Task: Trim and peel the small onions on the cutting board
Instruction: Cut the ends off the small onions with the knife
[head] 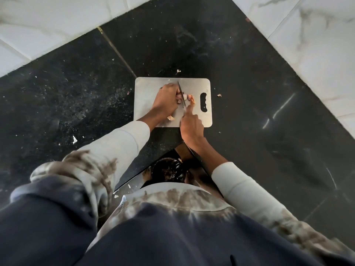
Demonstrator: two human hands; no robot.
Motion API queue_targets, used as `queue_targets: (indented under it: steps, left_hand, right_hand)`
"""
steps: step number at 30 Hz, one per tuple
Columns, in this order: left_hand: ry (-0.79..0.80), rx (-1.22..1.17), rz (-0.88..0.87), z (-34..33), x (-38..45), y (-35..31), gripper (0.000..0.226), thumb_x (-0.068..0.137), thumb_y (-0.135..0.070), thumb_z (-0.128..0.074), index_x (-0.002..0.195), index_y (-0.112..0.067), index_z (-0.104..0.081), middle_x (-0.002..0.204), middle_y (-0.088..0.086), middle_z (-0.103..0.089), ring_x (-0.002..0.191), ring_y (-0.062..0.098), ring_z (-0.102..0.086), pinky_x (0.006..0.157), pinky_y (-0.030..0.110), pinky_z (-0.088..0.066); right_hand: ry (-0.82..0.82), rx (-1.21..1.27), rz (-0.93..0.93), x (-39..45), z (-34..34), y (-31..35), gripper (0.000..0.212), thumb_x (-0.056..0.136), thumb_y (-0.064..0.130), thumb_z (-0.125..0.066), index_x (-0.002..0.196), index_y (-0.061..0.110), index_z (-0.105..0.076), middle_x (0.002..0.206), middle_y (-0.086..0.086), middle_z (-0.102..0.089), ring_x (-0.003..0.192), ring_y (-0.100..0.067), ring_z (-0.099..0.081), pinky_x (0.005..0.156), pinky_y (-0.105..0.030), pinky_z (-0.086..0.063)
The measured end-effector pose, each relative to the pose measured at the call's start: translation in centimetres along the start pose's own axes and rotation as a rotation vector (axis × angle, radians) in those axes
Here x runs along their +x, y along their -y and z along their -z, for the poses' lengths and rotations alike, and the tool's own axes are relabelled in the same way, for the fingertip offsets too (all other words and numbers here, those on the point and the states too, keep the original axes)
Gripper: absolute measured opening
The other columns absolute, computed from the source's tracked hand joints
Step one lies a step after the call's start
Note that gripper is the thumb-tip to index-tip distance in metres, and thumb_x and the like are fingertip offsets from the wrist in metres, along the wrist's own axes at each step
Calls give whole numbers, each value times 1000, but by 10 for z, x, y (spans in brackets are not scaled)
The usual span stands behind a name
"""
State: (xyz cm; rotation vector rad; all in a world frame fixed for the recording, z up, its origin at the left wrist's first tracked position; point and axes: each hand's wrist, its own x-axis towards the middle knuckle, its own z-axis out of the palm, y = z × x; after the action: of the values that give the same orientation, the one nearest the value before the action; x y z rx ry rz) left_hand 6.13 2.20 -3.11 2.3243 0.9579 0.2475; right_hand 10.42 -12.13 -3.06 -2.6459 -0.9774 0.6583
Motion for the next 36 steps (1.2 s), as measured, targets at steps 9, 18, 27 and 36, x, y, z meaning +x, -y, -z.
queue_targets:
  steps: [9,18,27,36]
  left_hand:
    - [-21,-10,14,0,-4,-1,19,91,-2,-76,97,-16,-65,103,3,-67,91,19,-65,82,28,-59]
    - [-14,14,19,4,-5,-8,23,91,-5,-78,108,-13,-65,113,8,-69,101,23,-66,91,34,-59]
    - [5,9,13,5,-8,-9,25,90,-3,-77,104,-16,-62,110,6,-68,98,23,-66,92,40,-61]
    - [-19,6,10,1,-7,-6,23,94,-4,-74,110,-16,-63,114,5,-68,99,21,-65,94,35,-61]
  right_hand:
    - [-131,144,98,-10,18,-25,24,113,18,-40,135,8,-42,72,-3,-60,57,-23,-58,59,-50,-53]
    - [-112,259,67,27,40,-30,39,105,35,-64,134,15,-47,99,-3,-70,74,-16,-70,65,-39,-60]
    - [-75,201,195,55,38,-13,42,99,30,-74,138,23,-60,116,-3,-77,103,-27,-74,85,-43,-60]
    - [-125,202,186,59,32,-12,38,101,31,-73,136,21,-65,113,-6,-78,100,-26,-75,88,-43,-61]
